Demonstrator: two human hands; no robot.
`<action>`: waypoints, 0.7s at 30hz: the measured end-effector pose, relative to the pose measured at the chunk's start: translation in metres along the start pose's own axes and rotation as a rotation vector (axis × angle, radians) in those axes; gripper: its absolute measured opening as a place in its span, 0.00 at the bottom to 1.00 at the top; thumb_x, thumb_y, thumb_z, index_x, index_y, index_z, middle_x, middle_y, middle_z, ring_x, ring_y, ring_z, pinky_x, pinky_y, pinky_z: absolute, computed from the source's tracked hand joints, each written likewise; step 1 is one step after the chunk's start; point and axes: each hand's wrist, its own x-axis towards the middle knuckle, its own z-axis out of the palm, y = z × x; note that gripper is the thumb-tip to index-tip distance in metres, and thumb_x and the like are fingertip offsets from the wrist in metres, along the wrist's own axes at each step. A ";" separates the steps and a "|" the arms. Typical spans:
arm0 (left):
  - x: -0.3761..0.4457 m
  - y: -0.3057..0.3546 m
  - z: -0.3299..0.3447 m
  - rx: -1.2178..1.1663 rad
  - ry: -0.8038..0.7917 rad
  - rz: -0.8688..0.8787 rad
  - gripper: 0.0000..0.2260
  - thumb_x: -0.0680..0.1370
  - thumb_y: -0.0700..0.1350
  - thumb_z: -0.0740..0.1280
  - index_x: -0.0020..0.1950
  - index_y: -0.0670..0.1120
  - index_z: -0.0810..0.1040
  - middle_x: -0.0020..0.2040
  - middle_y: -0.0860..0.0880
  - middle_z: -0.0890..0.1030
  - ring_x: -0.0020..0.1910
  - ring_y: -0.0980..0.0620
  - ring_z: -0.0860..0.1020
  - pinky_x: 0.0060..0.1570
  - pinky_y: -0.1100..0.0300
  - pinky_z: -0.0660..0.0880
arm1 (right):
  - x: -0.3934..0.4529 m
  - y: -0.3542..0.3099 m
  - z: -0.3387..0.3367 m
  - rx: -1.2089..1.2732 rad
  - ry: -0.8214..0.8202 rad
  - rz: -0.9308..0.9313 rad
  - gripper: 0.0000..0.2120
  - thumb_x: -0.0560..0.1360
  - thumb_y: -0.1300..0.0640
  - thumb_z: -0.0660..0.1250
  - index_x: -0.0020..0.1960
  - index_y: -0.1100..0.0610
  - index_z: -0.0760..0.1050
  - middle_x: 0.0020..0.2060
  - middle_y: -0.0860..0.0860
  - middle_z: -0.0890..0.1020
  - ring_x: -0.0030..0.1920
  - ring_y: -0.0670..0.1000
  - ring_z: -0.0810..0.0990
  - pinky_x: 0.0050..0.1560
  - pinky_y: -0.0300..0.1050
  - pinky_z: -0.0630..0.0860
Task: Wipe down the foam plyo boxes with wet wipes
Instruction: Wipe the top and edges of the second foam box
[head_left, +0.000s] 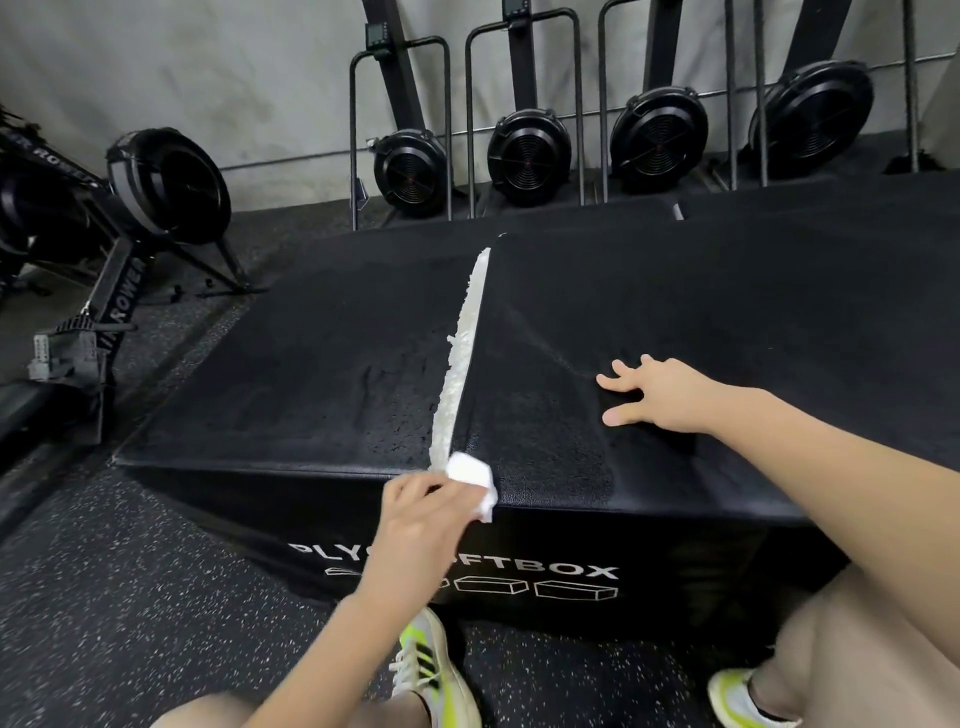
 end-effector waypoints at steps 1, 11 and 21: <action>-0.002 -0.008 -0.002 -0.004 0.018 -0.018 0.04 0.79 0.45 0.67 0.48 0.53 0.80 0.44 0.61 0.81 0.52 0.52 0.76 0.58 0.57 0.65 | 0.000 -0.001 0.000 -0.006 0.001 -0.002 0.31 0.79 0.39 0.64 0.79 0.41 0.58 0.80 0.46 0.55 0.80 0.57 0.51 0.75 0.50 0.54; 0.010 0.038 0.031 -0.119 0.148 0.081 0.12 0.76 0.37 0.74 0.56 0.50 0.82 0.51 0.61 0.82 0.48 0.53 0.78 0.53 0.52 0.71 | 0.002 -0.001 0.001 -0.036 0.006 -0.004 0.31 0.79 0.39 0.63 0.79 0.42 0.58 0.80 0.48 0.55 0.80 0.57 0.51 0.75 0.50 0.55; 0.069 0.172 0.070 -0.142 0.002 0.193 0.12 0.71 0.37 0.70 0.45 0.54 0.77 0.36 0.57 0.74 0.43 0.55 0.69 0.50 0.57 0.65 | 0.001 0.003 0.002 -0.046 0.013 -0.027 0.31 0.80 0.39 0.62 0.80 0.43 0.56 0.80 0.47 0.53 0.80 0.58 0.48 0.77 0.53 0.53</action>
